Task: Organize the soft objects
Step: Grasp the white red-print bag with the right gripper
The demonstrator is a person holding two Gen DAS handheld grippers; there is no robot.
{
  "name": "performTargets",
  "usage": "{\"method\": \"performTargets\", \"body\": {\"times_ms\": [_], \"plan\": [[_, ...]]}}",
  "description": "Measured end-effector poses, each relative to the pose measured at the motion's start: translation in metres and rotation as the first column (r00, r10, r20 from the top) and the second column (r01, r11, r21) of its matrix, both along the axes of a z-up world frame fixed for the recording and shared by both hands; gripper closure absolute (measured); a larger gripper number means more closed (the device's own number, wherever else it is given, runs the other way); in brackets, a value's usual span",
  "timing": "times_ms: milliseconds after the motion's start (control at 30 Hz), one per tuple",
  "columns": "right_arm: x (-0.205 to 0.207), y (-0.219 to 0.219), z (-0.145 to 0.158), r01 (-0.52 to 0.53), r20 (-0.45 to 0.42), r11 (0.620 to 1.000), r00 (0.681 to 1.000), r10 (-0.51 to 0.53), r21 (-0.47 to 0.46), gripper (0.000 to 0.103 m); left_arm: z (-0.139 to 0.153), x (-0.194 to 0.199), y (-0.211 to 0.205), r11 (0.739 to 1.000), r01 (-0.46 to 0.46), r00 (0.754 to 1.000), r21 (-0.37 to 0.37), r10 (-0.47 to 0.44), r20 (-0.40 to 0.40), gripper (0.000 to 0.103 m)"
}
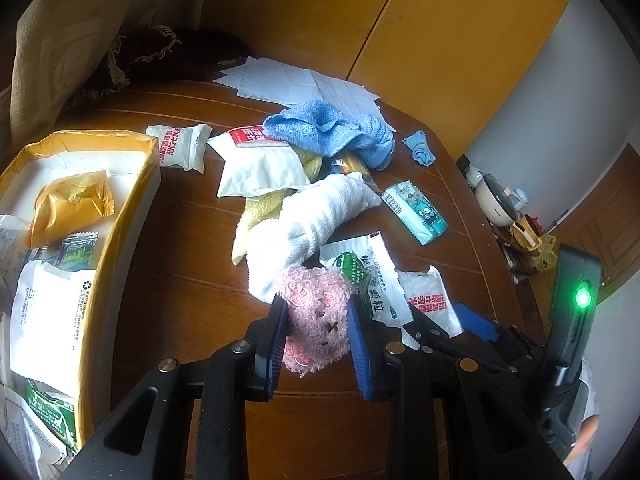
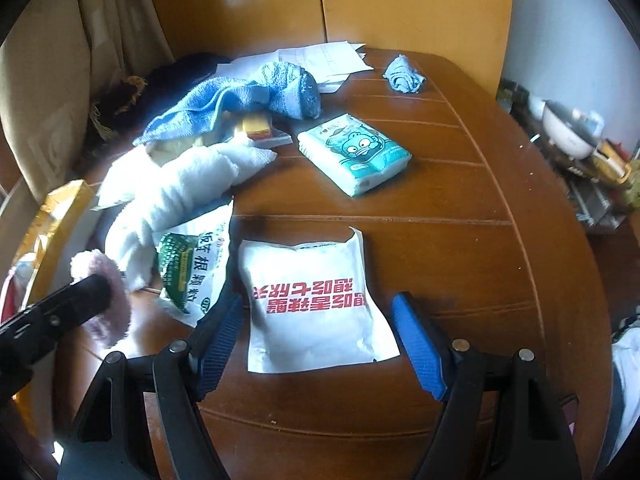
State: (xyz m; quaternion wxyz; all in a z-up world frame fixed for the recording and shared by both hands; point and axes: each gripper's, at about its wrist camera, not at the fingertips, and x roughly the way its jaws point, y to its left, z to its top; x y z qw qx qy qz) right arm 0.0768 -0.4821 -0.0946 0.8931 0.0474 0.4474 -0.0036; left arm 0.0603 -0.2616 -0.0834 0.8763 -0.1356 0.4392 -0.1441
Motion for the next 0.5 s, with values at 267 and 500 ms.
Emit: {"method": "performTargets", "body": {"times_ms": [267,500], "plan": [[-0.012,-0.013,0.007,0.021,0.016,0.998,1.000,-0.022,0.062,0.055,0.011,-0.014,0.010,1.000,-0.007,1.000,-0.014,0.007,0.027,0.074],[-0.049,-0.017,0.052,0.013,0.173,0.988,0.984,-0.040,0.157,0.055,0.037,-0.031,0.031,0.998,-0.029,0.997,-0.049,0.032,0.071,0.074]]}}
